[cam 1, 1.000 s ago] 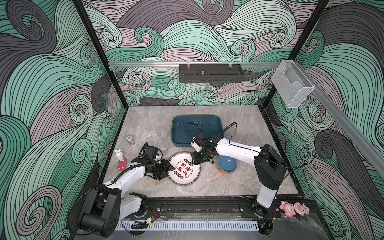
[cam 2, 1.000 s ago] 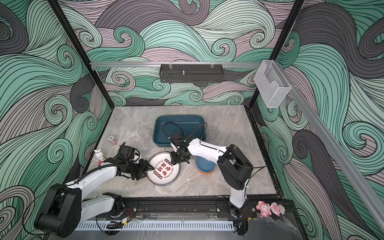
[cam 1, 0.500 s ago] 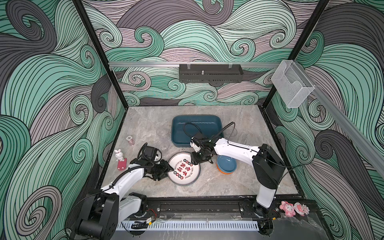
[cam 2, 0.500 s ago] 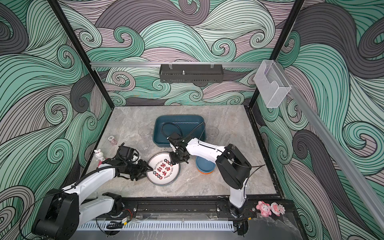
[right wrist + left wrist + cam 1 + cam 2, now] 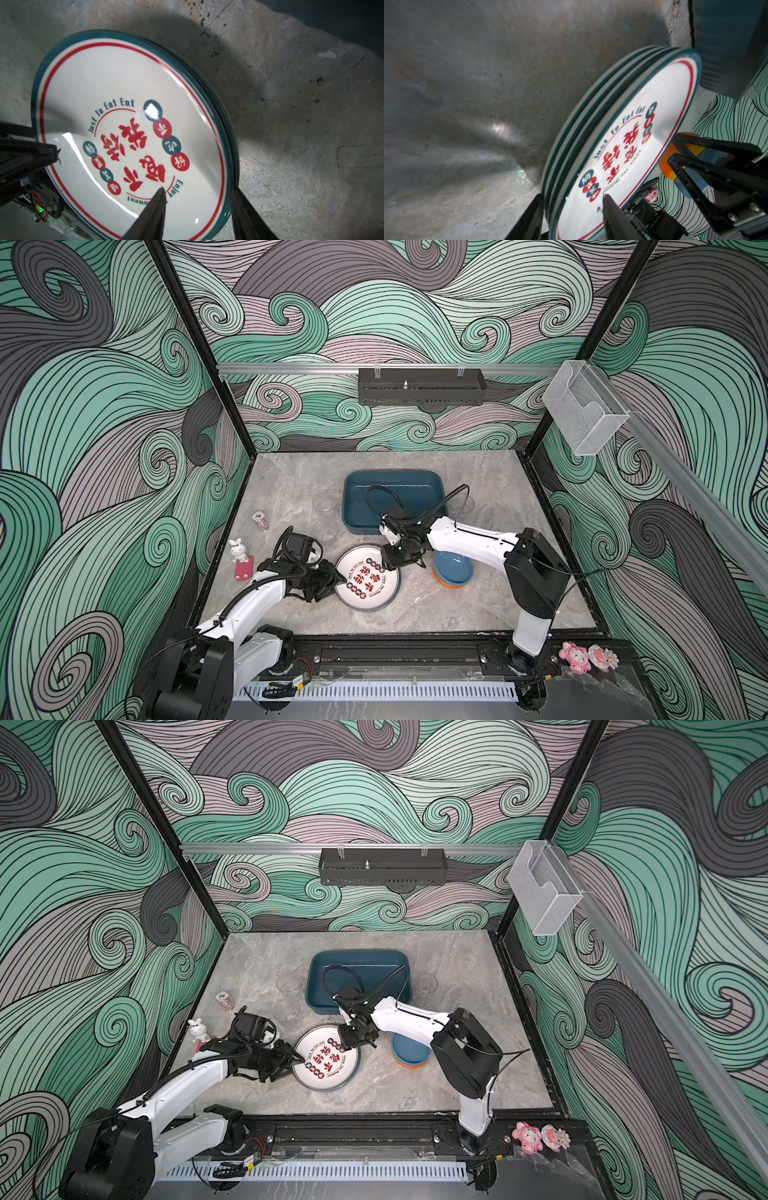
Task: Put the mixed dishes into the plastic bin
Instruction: 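Grip the plate stack rim with the right gripper while left holds the near rim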
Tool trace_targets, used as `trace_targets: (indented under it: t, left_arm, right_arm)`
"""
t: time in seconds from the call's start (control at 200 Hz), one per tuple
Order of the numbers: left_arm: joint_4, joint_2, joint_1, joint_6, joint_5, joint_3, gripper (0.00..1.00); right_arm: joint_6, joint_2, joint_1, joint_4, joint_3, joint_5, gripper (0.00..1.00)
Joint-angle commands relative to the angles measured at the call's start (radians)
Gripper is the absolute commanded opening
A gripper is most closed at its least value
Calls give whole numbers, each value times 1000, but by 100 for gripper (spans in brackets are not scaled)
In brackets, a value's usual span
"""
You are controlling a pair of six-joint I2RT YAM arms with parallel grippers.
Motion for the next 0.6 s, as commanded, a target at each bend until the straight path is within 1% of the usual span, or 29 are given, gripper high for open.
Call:
trace_targets:
  t: [0.0,0.11,0.23,0.4,0.59]
  left_arm:
    - [-23,-17,-8,2,4,30,48]
    - [-24,-16,-8,2,4,29,48]
    - [-23,-11,-8,2,4,31,48]
    - [-24,-14,-8,0,4,28,48]
    - [-23,-14,-8,1,4,24,48]
  right_arm:
    - [-4,-4,8,-20,12,33,51]
    - [-3,-7,8,-19,9,52,53]
    - [-4,5,9,-24,12,40,54]
    - [-6,15,15,-21,18,31,51]
    - [-9,29,17,-21,25,18,51]
